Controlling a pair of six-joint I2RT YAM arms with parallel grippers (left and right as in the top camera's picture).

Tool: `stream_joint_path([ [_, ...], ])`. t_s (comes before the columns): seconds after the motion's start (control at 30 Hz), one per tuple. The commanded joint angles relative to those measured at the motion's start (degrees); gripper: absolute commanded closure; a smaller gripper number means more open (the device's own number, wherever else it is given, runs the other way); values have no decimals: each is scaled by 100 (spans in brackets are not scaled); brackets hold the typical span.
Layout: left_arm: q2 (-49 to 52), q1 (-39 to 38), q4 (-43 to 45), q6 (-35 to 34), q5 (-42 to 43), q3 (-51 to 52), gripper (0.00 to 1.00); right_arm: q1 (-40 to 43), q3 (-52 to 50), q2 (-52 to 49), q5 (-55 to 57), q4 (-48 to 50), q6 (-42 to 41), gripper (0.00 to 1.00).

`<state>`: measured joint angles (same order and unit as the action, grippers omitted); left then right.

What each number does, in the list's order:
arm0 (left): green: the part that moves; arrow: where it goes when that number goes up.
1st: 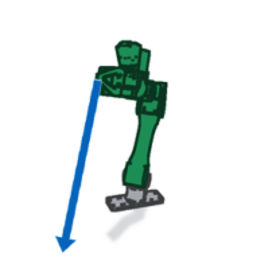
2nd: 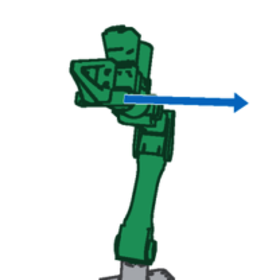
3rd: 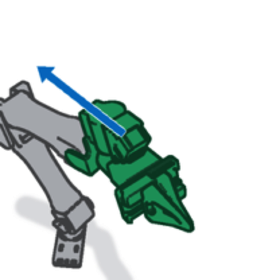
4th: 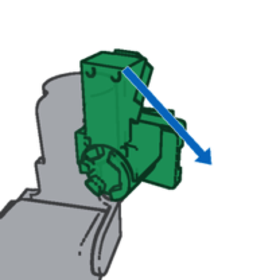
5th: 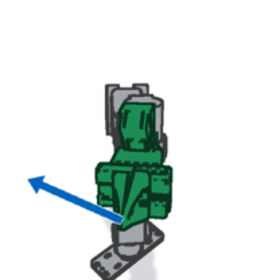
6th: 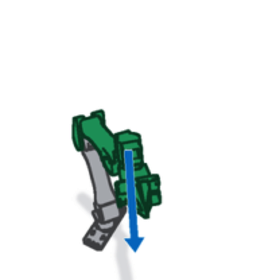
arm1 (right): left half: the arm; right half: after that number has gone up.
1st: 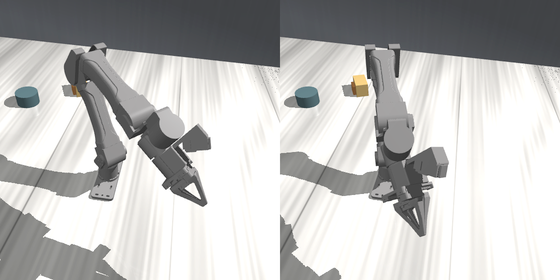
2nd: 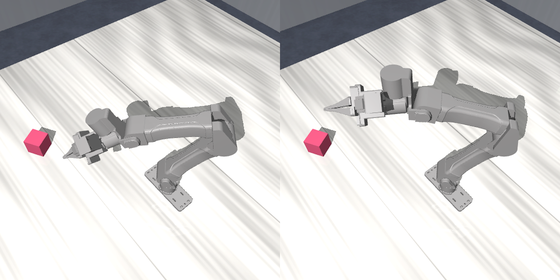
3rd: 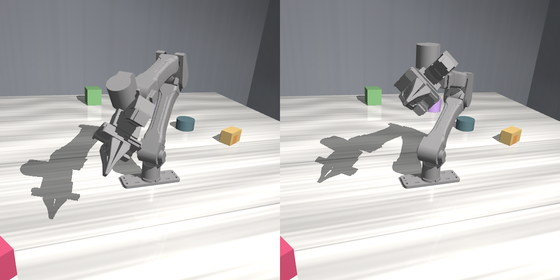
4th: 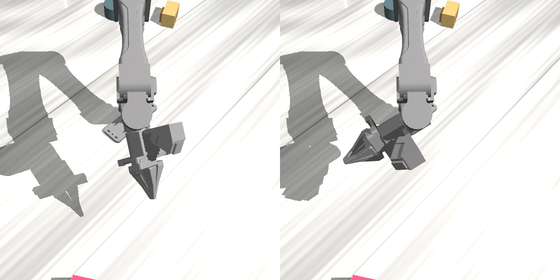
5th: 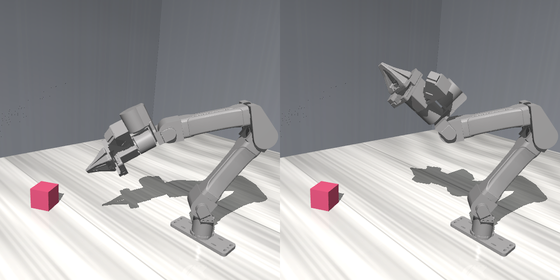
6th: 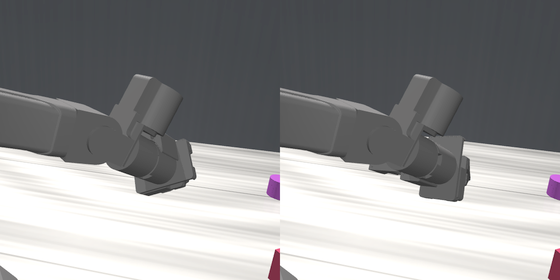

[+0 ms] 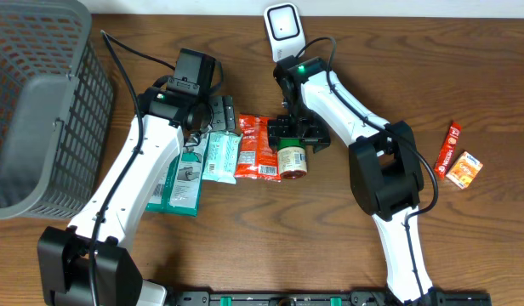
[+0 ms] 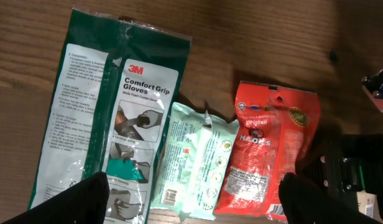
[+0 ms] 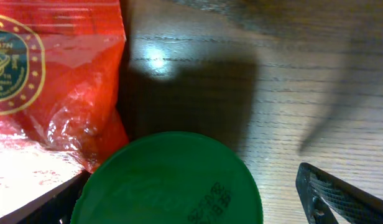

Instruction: Scan the item barcode

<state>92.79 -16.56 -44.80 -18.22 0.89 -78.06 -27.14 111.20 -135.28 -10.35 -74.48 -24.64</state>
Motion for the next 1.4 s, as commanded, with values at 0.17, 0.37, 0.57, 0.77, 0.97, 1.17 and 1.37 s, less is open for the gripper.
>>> stream_joint_path([
  [0.17,11,15,-13,-52,-94,17,12,-72,-46,122,-219,66,-151,9],
  [0.37,11,15,-13,-52,-96,17,12,-74,-46,122,-227,74,-149,13],
  [0.57,11,15,-13,-52,-96,17,12,-72,-46,122,-350,79,-149,21],
  [0.77,11,15,-13,-52,-96,17,12,-72,-46,122,-350,87,-146,41],
  [0.97,11,15,-13,-52,-94,17,12,-24,-28,160,-356,61,-144,56],
  [1.17,11,15,-13,-52,-94,17,12,149,13,531,-278,-46,118,61],
  [1.37,11,15,-13,-52,-94,17,12,254,13,1034,452,-90,153,62],
])
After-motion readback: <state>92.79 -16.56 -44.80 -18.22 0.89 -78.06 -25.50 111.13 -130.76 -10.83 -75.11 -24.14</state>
